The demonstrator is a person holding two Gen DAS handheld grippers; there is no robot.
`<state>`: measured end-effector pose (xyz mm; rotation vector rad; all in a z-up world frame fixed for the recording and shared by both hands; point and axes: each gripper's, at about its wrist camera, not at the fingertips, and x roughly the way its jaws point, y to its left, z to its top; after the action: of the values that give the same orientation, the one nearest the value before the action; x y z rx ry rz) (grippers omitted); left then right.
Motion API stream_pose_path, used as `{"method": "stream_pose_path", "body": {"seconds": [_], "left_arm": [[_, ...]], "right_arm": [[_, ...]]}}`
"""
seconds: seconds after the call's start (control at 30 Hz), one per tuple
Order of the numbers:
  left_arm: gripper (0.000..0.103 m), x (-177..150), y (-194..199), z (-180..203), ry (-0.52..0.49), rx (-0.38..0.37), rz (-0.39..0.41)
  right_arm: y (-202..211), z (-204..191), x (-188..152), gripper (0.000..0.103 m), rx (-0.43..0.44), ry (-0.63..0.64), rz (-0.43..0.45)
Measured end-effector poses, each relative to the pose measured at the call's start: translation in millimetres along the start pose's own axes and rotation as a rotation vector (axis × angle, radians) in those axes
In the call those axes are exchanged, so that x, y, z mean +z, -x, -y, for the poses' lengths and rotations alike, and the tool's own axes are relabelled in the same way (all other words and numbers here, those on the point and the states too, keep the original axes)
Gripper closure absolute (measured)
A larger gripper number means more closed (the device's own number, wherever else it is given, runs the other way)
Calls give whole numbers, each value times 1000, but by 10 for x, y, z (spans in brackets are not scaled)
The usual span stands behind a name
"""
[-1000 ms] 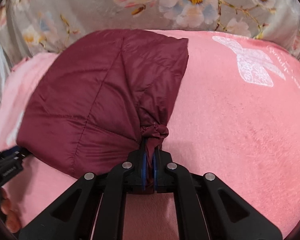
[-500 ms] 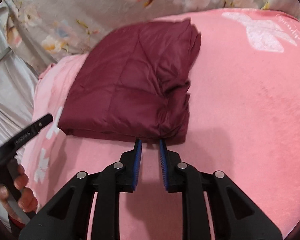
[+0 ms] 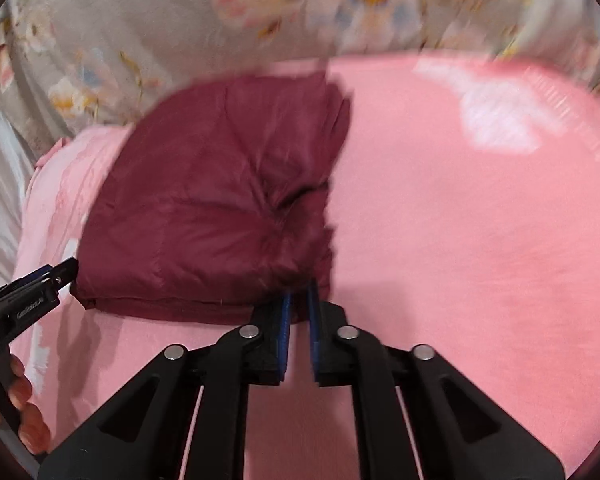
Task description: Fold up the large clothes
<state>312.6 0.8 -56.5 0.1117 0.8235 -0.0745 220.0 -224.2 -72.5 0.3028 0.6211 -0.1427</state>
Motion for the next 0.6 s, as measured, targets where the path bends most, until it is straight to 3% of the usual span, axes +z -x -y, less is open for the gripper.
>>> {"method": "stream_pose_path", "body": {"seconds": [0.17,0.37,0.6], "left_arm": [[51,110,-6,89,30,-33,1],[49,49,-251,186,39,-30,-18],[41,-47,-355,239,12,-8,13]], "right_arm": [[15,-94,203,94,-4,32,46],[-451,-94,106,96,-30,44,-36],[-563,-56,-31,96,-29,42,-55]]}}
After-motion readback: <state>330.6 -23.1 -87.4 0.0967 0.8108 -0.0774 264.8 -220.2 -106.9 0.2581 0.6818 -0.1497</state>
